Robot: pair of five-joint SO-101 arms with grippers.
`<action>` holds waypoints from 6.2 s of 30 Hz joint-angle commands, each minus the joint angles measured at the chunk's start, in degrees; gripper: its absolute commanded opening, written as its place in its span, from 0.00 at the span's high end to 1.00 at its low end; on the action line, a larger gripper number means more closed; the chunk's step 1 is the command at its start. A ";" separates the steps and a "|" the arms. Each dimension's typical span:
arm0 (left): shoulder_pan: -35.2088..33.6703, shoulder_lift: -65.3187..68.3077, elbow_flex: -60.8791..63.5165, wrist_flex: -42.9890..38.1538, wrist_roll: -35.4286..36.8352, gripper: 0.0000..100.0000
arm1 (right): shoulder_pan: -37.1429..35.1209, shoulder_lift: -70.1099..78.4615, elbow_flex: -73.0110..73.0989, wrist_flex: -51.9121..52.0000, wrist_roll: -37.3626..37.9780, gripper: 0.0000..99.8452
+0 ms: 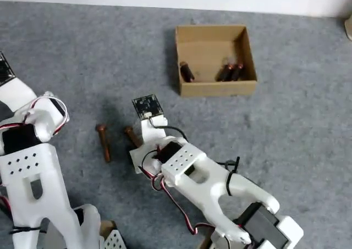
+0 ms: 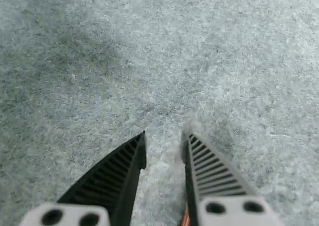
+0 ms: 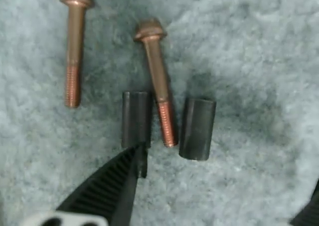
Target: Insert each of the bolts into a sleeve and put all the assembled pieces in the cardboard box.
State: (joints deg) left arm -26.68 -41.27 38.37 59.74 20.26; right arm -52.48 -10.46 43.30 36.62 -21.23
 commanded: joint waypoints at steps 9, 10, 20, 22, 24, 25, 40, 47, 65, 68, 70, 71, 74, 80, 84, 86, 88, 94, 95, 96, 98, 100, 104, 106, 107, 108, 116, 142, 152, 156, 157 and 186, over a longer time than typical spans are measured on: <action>1.10 -1.27 0.75 -1.76 0.09 0.87 | 4.00 -0.04 -1.63 -4.00 -0.70 0.55; 1.10 -1.27 0.75 -1.76 0.09 0.87 | 4.00 -0.04 -1.54 -4.00 -0.70 0.55; 1.10 -1.27 0.84 -1.76 0.09 0.87 | 1.45 -0.04 1.98 -8.92 -0.35 0.55; 1.10 -1.27 0.84 -1.76 0.09 0.87 | 2.51 -0.04 2.33 -9.63 -0.44 0.55; 1.10 -1.27 0.84 -1.76 0.09 0.87 | 3.30 -0.04 2.33 -9.71 -0.53 0.55; 1.10 -1.27 0.84 -1.76 0.09 0.87 | 3.56 -0.04 2.33 -9.71 -0.53 0.55; 1.10 -1.27 0.92 -1.67 0.09 0.87 | 3.38 16.31 -8.48 -3.03 -0.62 0.55; 1.10 -1.27 0.92 -1.67 0.09 0.87 | 3.30 16.13 -8.92 -2.95 -0.62 0.86; 1.10 -1.27 0.92 -1.76 0.09 0.87 | 3.30 14.81 -8.84 -2.33 -0.09 1.00; 1.27 -1.27 0.92 -1.76 0.09 0.87 | 3.38 10.95 -8.66 -0.31 -0.09 1.00; 1.98 -1.27 0.92 -1.76 0.09 0.87 | 3.65 8.48 -7.52 -0.04 -0.09 0.99; 2.15 -1.27 1.01 -1.76 0.09 0.87 | 3.65 7.69 -6.99 -0.04 -0.09 0.99; 2.68 -1.27 2.33 -3.34 0.09 0.87 | 3.47 7.43 -6.46 -0.04 1.32 0.94; 2.68 -1.27 3.91 -5.98 0.09 0.87 | 1.63 7.43 -6.11 0.04 3.43 0.73; 2.68 -1.27 3.91 -5.98 0.09 0.87 | 1.89 7.43 -6.20 0.04 3.43 0.73; 2.68 -1.27 3.91 -5.98 0.09 0.87 | 2.51 7.43 -6.37 -0.13 3.43 0.73; 2.68 -1.27 3.91 -5.98 0.09 0.87 | 3.38 7.43 -6.55 -0.31 3.43 0.73; 2.68 -1.27 3.91 -5.89 0.09 0.87 | 6.81 7.43 -6.55 -0.31 3.43 0.73; 2.68 -1.27 3.91 -5.89 0.09 0.87 | 7.16 7.43 -6.55 -0.31 3.43 0.73; 2.68 -1.27 3.91 -5.89 0.09 0.87 | 7.34 7.25 -6.55 -0.31 3.43 0.73; 2.68 -1.27 3.91 -5.89 0.09 0.87 | 7.43 7.25 -6.55 -0.31 3.43 0.73; 2.68 -1.36 3.91 -5.89 0.09 0.87 | 7.43 7.34 -6.55 -0.31 3.43 0.73; 2.68 -1.45 3.91 -5.89 0.09 0.87 | 8.22 7.16 -6.55 -0.31 3.43 0.73; 2.68 -1.45 3.91 -5.89 0.09 0.87 | 9.45 7.08 -6.55 -0.31 3.34 0.73; 2.68 -1.45 3.91 -5.89 0.09 0.87 | 9.98 7.34 -6.55 -0.31 3.25 0.73; 2.68 -1.54 3.91 -5.89 0.09 0.87 | 10.15 7.43 -6.55 -0.31 3.08 0.73; 2.68 -1.63 3.91 -5.89 0.09 0.87 | 8.13 10.24 -6.20 -4.09 3.08 0.74; 16.84 4.97 9.01 -14.42 -4.04 0.87 | 4.26 -3.21 -6.29 8.48 9.41 1.00; 32.31 25.36 -4.09 -8.88 12.04 0.81 | 26.24 -40.66 2.33 17.10 20.31 1.00; 35.21 28.70 -9.36 -5.80 19.16 0.83 | 34.15 -49.54 8.48 19.30 23.30 1.00; 35.03 29.67 -10.07 -5.80 17.41 0.84 | 34.59 -50.77 10.51 19.03 23.38 1.00; 36.35 52.44 -10.33 -3.16 30.77 0.85 | 31.34 -52.79 24.04 7.87 23.30 1.00</action>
State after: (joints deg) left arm 8.92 8.84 31.25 55.87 50.59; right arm -20.57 -62.15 67.56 46.11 1.63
